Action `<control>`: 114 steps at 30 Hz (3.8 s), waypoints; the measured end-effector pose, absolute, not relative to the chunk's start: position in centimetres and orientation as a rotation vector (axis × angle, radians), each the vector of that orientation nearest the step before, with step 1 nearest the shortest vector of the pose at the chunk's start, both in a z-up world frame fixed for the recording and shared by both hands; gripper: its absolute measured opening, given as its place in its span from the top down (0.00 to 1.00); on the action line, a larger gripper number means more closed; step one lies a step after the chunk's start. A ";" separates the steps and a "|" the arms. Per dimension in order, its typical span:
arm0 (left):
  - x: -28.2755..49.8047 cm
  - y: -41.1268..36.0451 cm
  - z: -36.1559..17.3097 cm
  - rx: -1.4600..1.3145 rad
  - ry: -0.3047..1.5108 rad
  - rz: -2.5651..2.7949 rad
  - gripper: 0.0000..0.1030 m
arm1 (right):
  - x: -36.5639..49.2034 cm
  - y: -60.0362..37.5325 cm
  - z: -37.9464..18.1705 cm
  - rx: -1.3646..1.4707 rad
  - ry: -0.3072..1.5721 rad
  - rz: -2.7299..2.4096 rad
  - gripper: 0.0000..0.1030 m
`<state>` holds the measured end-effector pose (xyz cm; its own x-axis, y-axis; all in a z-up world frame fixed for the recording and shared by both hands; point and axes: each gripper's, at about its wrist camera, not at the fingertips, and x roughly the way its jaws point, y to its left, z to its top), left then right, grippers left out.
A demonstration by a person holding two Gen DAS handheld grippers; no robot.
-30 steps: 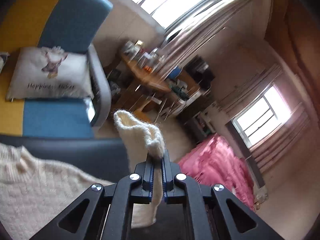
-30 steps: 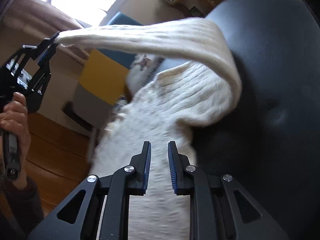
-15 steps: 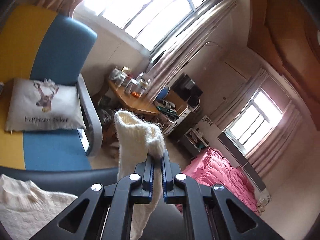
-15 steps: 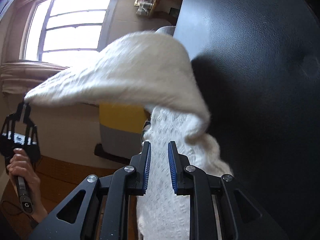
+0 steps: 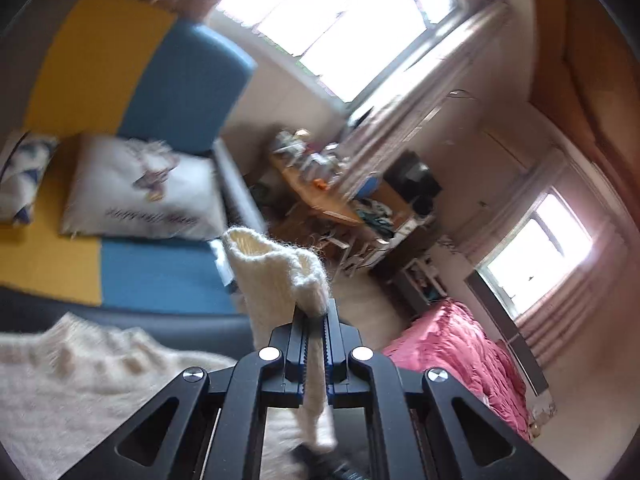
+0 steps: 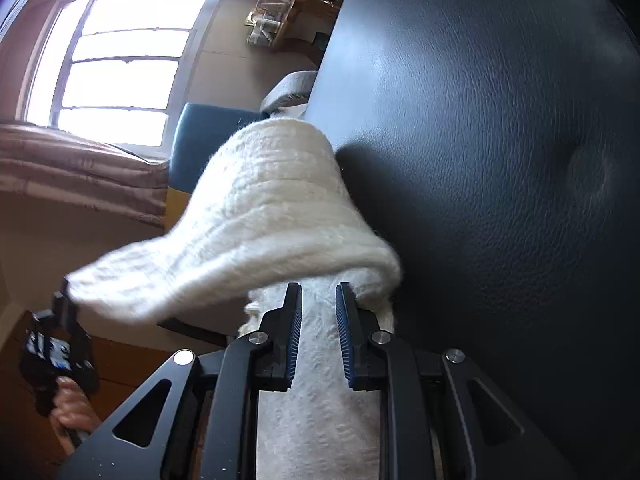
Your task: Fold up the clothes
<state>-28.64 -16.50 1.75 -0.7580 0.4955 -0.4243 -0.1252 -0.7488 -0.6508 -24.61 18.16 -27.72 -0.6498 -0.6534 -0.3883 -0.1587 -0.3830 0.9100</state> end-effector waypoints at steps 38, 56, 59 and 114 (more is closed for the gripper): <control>-20.5 -28.6 -19.2 -1.264 -1.556 2.375 0.94 | -25.5 17.1 -25.8 1.227 -1.047 -2.304 0.79; -25.7 -18.7 -0.2 -0.916 -0.966 2.518 0.94 | -20.5 17.1 -20.1 1.059 -0.590 -2.344 0.29; -26.4 -17.8 1.9 -0.872 -0.934 2.518 0.94 | -21.5 15.6 -20.3 1.064 -0.544 -2.297 0.29; -17.4 -30.9 -11.4 -1.007 -1.037 2.764 0.94 | -24.5 12.2 -23.4 1.222 -0.222 -2.521 0.21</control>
